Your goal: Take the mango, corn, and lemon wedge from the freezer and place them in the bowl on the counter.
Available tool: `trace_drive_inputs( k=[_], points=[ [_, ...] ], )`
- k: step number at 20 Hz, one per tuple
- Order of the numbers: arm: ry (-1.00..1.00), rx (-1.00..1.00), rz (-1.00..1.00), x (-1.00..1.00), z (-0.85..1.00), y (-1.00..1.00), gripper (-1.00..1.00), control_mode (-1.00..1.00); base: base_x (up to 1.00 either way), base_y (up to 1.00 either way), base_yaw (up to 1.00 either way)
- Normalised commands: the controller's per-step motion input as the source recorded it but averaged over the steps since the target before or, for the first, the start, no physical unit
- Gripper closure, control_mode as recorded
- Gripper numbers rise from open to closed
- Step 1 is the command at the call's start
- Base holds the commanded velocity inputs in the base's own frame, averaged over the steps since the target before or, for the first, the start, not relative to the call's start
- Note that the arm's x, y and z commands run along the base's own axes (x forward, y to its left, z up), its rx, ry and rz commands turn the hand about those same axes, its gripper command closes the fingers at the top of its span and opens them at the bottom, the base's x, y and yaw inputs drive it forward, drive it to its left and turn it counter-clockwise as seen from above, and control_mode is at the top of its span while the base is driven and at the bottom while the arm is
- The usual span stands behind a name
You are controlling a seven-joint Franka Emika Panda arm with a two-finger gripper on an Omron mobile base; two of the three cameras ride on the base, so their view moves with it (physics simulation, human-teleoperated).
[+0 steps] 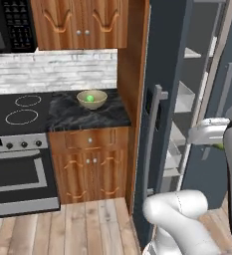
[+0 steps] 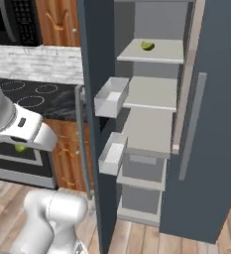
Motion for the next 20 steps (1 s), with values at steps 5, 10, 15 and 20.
trace_drive_inputs(
  k=[5,10,15,20],
  points=[
    [0.00,0.00,0.00,0.00,0.00,0.00,1.00,1.00,0.07,1.00,0.00],
    [0.00,0.00,0.00,0.00,0.00,0.00,1.00,1.00,0.53,0.79,0.00],
    [0.00,0.00,0.00,0.00,0.00,0.00,1.00,1.00,0.93,0.05,-0.02],
    [0.00,0.00,0.00,0.00,0.00,0.00,1.00,1.00,0.62,-0.05,-0.01]
  ],
)
